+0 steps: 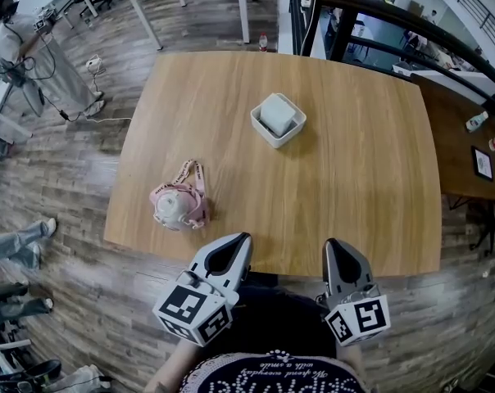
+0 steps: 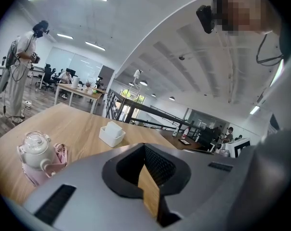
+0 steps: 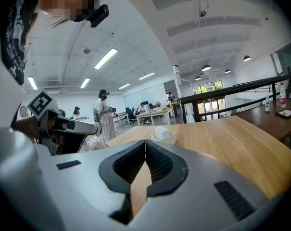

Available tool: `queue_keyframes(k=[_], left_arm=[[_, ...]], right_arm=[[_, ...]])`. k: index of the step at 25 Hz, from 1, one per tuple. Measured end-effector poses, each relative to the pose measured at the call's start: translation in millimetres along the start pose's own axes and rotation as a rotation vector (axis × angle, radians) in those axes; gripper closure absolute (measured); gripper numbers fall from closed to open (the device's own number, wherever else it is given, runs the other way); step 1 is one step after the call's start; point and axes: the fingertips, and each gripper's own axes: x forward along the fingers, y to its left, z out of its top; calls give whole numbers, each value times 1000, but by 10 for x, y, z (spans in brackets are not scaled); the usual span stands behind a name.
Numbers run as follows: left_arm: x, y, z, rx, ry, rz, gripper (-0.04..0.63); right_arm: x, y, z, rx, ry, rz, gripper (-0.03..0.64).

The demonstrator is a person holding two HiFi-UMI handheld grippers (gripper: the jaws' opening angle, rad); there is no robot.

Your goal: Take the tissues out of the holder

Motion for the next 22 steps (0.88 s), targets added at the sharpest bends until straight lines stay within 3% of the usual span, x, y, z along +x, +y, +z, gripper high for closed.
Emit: queue_keyframes(k=[22], left_arm=[[217, 479, 244, -35, 50, -32, 591]], right_arm=[[337, 75, 77, 3, 64, -81, 604]])
